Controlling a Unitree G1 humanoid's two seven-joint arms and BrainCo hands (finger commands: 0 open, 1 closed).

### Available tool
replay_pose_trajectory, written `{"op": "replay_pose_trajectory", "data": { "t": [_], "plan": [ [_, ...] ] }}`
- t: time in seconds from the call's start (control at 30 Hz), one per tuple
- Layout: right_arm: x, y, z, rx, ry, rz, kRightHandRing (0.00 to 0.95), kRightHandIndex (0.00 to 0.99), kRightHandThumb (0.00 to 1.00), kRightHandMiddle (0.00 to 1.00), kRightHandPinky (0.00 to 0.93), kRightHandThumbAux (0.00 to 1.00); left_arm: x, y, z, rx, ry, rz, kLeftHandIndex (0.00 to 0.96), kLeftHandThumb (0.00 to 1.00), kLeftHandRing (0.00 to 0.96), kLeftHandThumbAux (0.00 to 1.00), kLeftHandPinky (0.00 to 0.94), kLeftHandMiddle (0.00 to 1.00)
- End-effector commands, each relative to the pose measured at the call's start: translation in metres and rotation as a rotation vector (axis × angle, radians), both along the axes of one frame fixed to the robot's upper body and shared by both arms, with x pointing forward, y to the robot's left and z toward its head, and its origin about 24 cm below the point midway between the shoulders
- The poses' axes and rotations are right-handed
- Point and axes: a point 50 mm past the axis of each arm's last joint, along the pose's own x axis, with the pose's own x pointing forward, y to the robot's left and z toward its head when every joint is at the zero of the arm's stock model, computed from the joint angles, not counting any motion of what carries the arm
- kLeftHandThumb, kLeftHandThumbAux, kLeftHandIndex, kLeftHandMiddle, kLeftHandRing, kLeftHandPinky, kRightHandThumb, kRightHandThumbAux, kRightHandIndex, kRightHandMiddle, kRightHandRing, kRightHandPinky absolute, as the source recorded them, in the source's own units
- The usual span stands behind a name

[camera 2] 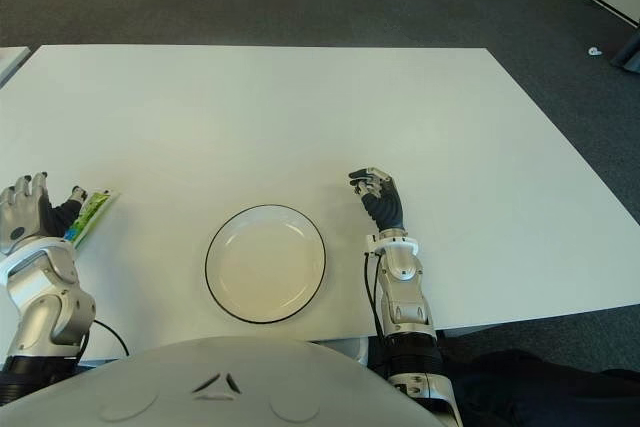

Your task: Put the toothpaste on the table into the plate.

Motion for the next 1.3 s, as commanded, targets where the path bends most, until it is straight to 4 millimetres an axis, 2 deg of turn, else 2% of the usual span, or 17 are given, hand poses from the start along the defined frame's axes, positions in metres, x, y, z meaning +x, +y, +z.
{"op": "replay_pose_trajectory", "data": {
  "t": [0.03, 0.3, 0.77, 1.07, 1.23, 1.3],
  "plan": [
    [-0.001, 0.001, -0.001, 0.01, 0.007, 0.002, 0.374, 0.424, 0.692, 0.399, 0.379, 0.727, -0.001, 0.002, -0.004, -0.018, 0.067, 0.021, 0.0, 0.483, 0.0, 0.145, 0.0, 0.0],
    [-0.001, -0.001, -0.001, 0.001, 0.006, 0.002, 0.371, 0.423, 0.692, 0.398, 0.376, 0.728, -0.006, 0.003, -0.009, -0.058, 0.148, 0.042, 0.0, 0.495, 0.0, 0.16, 0.0, 0.0],
    [-0.001, -0.002, -0.001, -0.012, 0.006, 0.003, 0.366, 0.422, 0.689, 0.396, 0.356, 0.728, -0.019, 0.003, -0.025, -0.106, 0.232, 0.035, 0.0, 0.43, 0.0, 0.254, 0.0, 0.0],
    [-0.001, -0.001, -0.001, -0.018, 0.003, 0.0, 0.362, 0.423, 0.69, 0.397, 0.362, 0.728, -0.026, 0.006, -0.028, -0.102, 0.291, -0.032, 0.0, 0.449, 0.0, 0.245, 0.0, 0.0],
    [-0.001, -0.001, -0.001, -0.017, -0.001, -0.001, 0.368, 0.423, 0.691, 0.403, 0.372, 0.728, -0.044, -0.019, 0.017, -0.094, 0.247, -0.124, 0.0, 0.437, 0.0, 0.22, 0.0, 0.0],
    [0.0, -0.001, -0.001, -0.015, -0.002, -0.001, 0.37, 0.424, 0.691, 0.406, 0.369, 0.728, -0.046, -0.023, 0.026, -0.089, 0.245, -0.146, 0.0, 0.427, 0.0, 0.195, 0.0, 0.0]
  ]
}}
